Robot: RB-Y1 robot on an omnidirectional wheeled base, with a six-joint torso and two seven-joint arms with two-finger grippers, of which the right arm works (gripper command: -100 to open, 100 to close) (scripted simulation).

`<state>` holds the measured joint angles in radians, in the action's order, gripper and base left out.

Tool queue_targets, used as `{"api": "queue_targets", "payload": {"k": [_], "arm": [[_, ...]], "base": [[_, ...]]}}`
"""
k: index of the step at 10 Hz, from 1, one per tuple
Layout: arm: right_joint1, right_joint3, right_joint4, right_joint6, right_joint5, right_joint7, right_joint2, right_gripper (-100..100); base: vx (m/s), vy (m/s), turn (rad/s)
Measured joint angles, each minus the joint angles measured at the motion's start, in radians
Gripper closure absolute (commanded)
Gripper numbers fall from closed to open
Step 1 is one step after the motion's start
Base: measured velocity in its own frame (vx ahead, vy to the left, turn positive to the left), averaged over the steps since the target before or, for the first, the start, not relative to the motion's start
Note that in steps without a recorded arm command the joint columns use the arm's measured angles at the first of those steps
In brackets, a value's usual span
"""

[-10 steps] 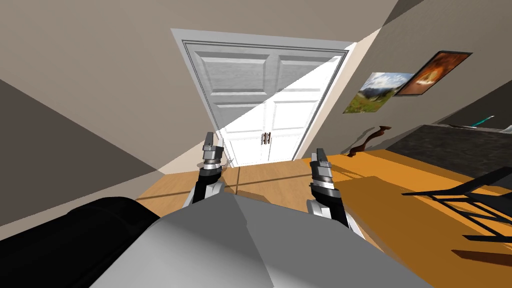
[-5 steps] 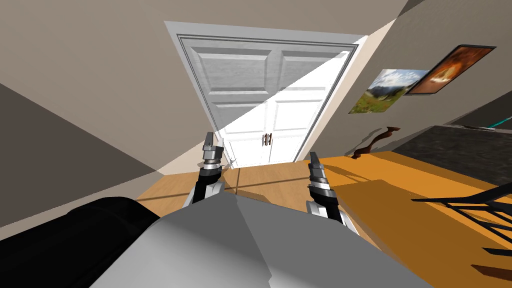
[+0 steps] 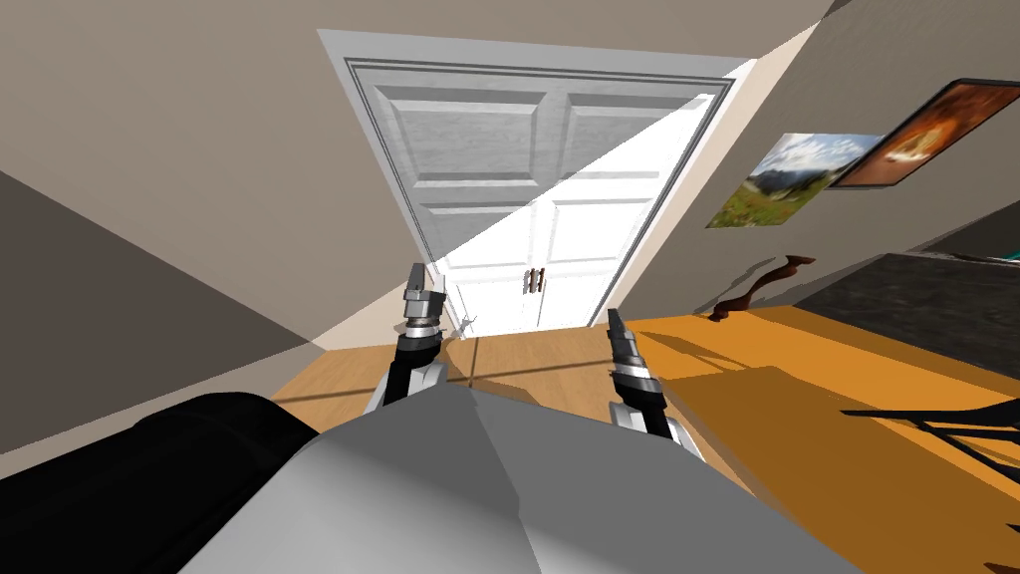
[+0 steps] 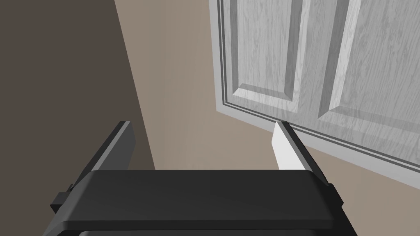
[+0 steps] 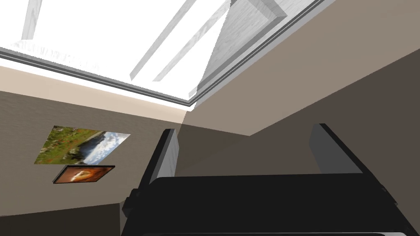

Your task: Pull the door open

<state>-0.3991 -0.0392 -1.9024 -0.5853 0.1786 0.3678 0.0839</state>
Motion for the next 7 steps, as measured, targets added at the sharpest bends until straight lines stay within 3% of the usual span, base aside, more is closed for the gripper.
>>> {"api": "queue_targets", "payload": {"k": [5, 7], "arm": [[0.034, -0.02, 0.116, -0.024, 0.051, 0.093, 0.004, -100], [0.049, -0.031, 0.177, -0.046, 0.071, 0.134, 0.003, -100]], "base": [[0.103, 0.02, 0.027], [0.092, 0.017, 0.027]]}}
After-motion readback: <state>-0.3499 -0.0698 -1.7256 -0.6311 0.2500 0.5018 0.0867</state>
